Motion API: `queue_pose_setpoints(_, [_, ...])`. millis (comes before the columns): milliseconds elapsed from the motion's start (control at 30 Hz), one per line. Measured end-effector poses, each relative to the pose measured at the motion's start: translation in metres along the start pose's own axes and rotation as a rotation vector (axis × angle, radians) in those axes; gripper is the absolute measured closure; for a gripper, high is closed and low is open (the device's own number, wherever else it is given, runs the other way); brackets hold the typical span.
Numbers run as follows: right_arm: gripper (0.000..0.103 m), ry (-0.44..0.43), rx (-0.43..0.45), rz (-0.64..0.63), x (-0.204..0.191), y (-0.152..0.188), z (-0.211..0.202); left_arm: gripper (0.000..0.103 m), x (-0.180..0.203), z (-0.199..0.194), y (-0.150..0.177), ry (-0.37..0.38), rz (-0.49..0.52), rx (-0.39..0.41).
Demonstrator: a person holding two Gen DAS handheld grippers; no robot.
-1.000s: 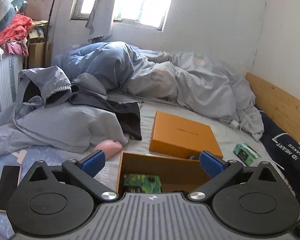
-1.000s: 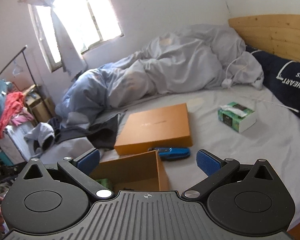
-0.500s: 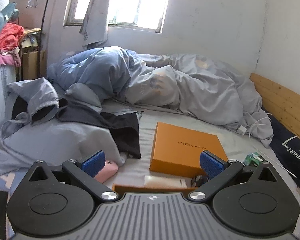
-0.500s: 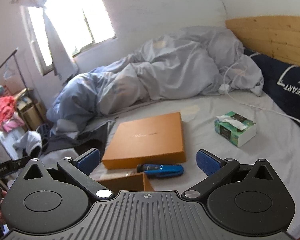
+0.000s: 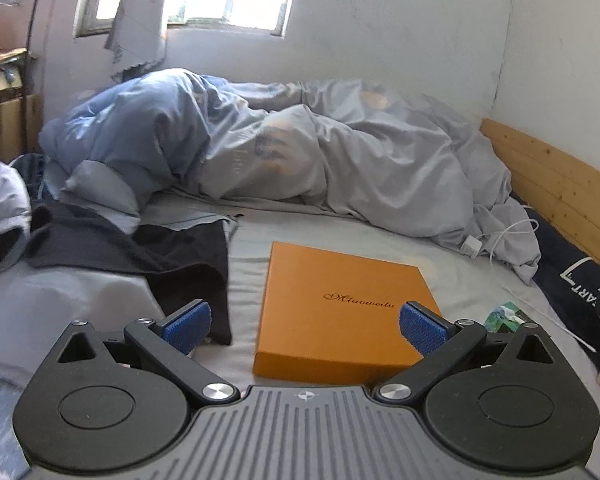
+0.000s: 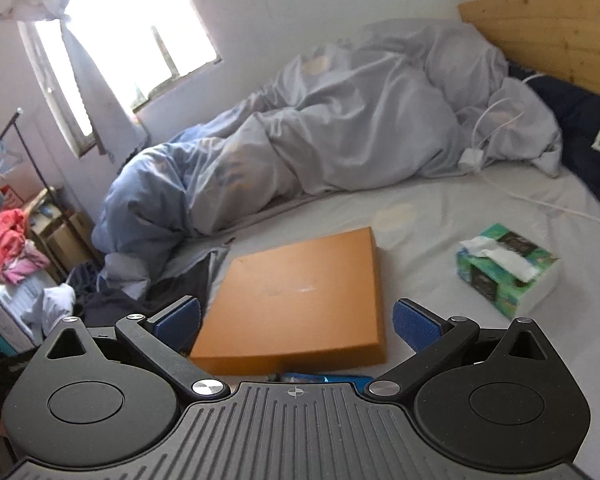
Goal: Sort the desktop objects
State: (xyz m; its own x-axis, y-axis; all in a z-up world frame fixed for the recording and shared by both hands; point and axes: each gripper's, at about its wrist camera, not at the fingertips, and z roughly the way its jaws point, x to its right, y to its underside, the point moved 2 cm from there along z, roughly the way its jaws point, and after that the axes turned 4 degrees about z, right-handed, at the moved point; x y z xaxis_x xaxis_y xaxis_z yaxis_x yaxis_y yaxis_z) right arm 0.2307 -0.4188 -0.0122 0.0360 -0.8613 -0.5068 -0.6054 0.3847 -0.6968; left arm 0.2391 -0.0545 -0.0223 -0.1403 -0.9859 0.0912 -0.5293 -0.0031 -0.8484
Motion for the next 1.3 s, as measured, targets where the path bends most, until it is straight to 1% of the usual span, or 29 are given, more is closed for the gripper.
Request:
queue_pose_setpoints(67, [0.0,-0.009,-0.015,0.001,0.0,-0.005,0.017,0.0,0.002,0.017,-0.001,0.01,0.002,-0.014])
queue_pose_setpoints(267, [0.001,-0.039,-0.061,-0.002,0.006,-0.013,0.07,0.0,0.0,0.06,-0.001,0.03,-0.033,-0.062])
queue_pose_setpoints(433, [0.001,-0.039,-0.089,0.023,0.018,-0.013,0.108,0.0,-0.004,0.091,-0.002,0.034,-0.041,-0.092])
queue_pose_setpoints(567, [0.001,-0.033,-0.11,0.038,0.028,-0.012,0.13,0.0,-0.01,0.121,-0.002,0.039,-0.068,-0.153])
queue_pose_setpoints(700, [0.001,-0.026,-0.132,0.047,0.038,-0.01,0.151,0.0,-0.013,0.153,0.0,0.042,-0.037,-0.256])
queue_pose_setpoints(800, [0.002,-0.021,-0.149,0.055,0.046,-0.009,0.167,0.0,-0.017,0.17,0.006,0.047,-0.025,-0.298])
queue_pose_setpoints(867, [0.008,-0.017,-0.16,0.059,0.051,-0.009,0.177,0.0,-0.021,0.179,0.009,0.048,-0.028,-0.315])
queue_pose_setpoints(1067, [0.014,-0.007,-0.193,0.074,0.066,-0.007,0.208,0.0,-0.031,0.204,0.017,0.067,-0.059,-0.352])
queue_pose_setpoints(1200, [0.019,0.0,-0.215,0.083,0.076,-0.006,0.229,0.0,-0.033,0.216,0.019,0.087,-0.047,-0.364])
queue_pose_setpoints(1300, [0.022,-0.002,-0.234,0.077,0.087,-0.002,0.241,0.005,-0.034,0.225,0.022,0.107,-0.039,-0.381])
